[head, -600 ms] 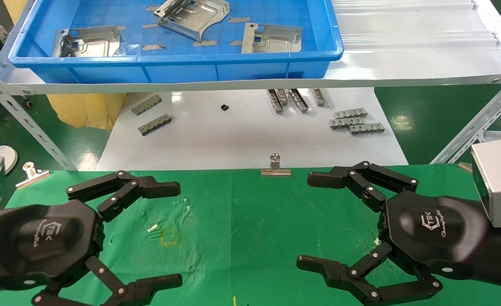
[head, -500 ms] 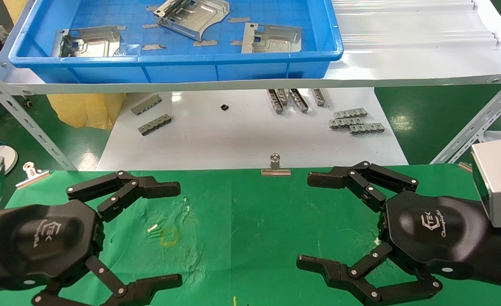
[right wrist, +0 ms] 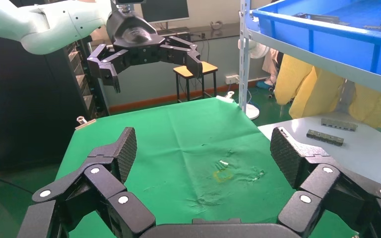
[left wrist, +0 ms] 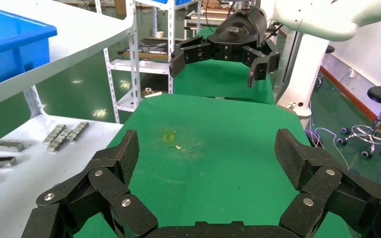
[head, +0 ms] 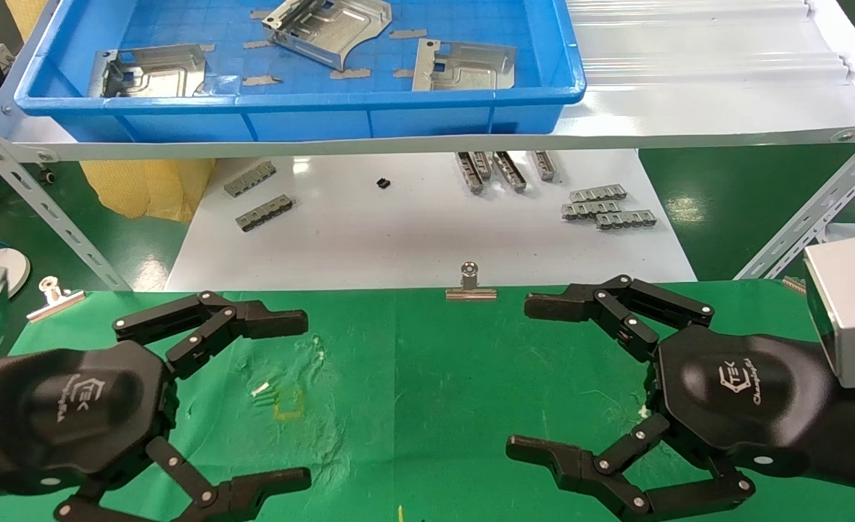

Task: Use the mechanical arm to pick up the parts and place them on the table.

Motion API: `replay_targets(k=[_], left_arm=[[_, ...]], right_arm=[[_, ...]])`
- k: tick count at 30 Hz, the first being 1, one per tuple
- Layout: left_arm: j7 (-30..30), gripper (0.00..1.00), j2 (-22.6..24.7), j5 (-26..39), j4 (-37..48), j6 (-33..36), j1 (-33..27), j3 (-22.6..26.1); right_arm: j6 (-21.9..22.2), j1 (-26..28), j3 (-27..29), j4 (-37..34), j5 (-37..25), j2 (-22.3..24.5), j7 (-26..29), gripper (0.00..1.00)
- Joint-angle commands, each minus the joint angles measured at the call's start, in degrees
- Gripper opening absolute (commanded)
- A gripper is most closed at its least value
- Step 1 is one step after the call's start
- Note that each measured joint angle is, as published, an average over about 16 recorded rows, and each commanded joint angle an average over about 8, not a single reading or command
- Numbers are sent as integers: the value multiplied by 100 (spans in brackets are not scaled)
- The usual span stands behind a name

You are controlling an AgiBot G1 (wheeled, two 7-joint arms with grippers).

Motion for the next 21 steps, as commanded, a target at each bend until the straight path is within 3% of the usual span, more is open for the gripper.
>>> replay_targets(k=[1,21], left_arm=[[0,100,0,0,0,0,0,0],[0,100,0,0,0,0,0,0]], right_arm=[[0,0,0,0,0,0,0,100],[0,0,0,0,0,0,0,100]])
